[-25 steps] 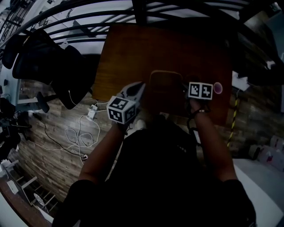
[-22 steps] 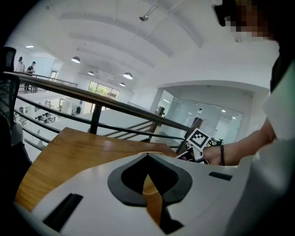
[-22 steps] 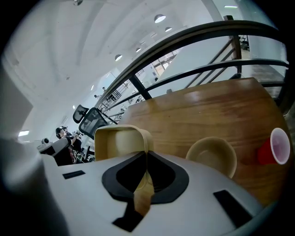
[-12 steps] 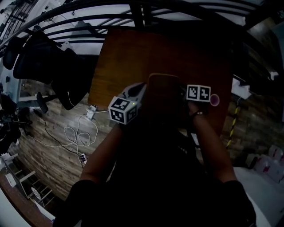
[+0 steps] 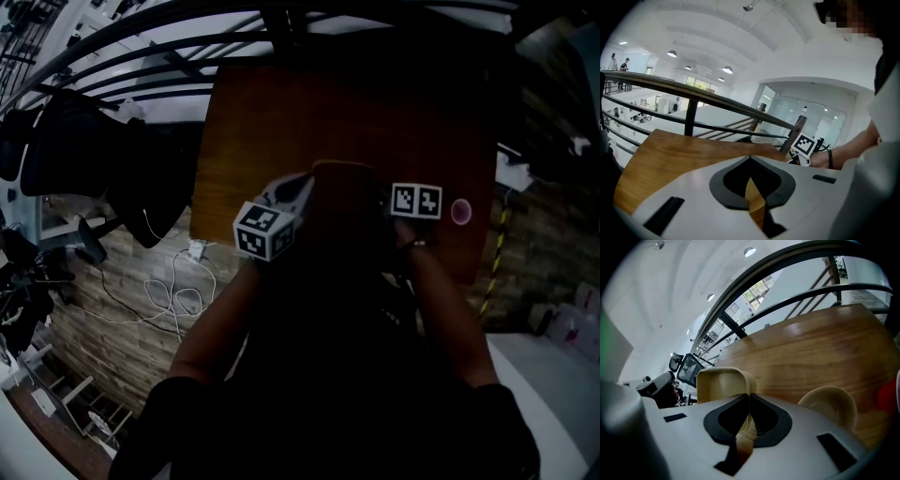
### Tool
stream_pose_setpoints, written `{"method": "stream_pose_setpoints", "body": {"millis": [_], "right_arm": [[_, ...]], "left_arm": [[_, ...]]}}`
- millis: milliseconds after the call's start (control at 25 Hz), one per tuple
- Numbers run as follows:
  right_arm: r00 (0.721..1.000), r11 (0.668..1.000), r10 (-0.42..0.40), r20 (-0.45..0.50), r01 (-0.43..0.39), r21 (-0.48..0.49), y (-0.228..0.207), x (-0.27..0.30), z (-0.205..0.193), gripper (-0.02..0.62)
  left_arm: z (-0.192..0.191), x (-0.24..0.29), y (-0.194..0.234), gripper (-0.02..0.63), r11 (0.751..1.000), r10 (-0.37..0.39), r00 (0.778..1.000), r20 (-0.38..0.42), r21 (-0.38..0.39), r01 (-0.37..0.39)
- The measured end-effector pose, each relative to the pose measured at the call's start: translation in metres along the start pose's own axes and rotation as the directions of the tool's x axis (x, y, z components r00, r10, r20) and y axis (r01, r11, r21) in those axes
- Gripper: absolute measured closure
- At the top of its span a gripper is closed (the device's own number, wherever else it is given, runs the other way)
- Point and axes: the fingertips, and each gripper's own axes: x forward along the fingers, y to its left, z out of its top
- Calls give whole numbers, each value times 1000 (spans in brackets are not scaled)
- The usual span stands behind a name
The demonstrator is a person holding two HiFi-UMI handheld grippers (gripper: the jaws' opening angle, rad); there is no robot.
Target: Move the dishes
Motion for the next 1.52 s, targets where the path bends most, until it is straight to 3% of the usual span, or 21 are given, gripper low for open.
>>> {"method": "stream_pose_setpoints", "body": {"millis": [360,560,1040,1520], "right_arm": [[998,995,-44,-35,47,88,5,32,-15,571],[996,988,-69,-54,76,133,4,41,-26,571],[989,981,-121,-84,132,144,-3,55,-36,569],[987,981,-125,-103,138,135,-3,61,-37,568]], "left_arm": [[-1,9,39,611,998,-66,996,-65,16,68],[-10,11,54,611,995,-100,990,-99,-15,99],[-21,13,69,611,989,-145,979,-142,-28,142],[-31,16,73,611,988,-152,976,-156,-39,148]]}}
